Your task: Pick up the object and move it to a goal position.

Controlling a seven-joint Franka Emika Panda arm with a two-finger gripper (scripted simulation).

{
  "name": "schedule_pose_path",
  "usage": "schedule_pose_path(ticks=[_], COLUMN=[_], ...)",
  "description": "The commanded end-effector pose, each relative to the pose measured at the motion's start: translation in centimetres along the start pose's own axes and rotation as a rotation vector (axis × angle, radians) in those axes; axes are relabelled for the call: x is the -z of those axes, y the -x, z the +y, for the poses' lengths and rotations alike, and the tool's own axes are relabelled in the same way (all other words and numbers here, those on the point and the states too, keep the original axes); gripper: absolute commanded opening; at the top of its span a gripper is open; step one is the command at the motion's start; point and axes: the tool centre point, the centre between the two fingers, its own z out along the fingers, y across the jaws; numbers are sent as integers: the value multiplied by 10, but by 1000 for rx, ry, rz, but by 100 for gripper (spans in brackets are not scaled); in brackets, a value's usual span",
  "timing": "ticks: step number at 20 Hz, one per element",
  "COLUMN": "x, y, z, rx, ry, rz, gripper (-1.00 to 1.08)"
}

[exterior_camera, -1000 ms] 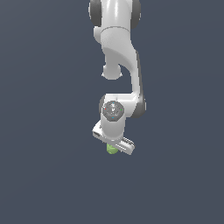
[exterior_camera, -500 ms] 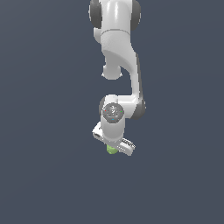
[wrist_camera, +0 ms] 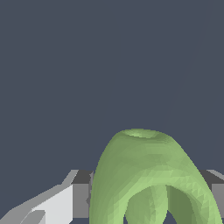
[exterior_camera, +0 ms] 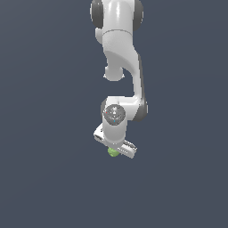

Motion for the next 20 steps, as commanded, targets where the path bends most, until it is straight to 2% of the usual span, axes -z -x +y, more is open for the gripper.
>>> schedule_pose_path(ticks=[1,8,20], x=[1,4,16], y=[-1,-2,-9], z=[5,42,163], rx=[-1,-1,-1], ry=[0,0,0], rz=[0,0,0], gripper=[-100,-100,-100])
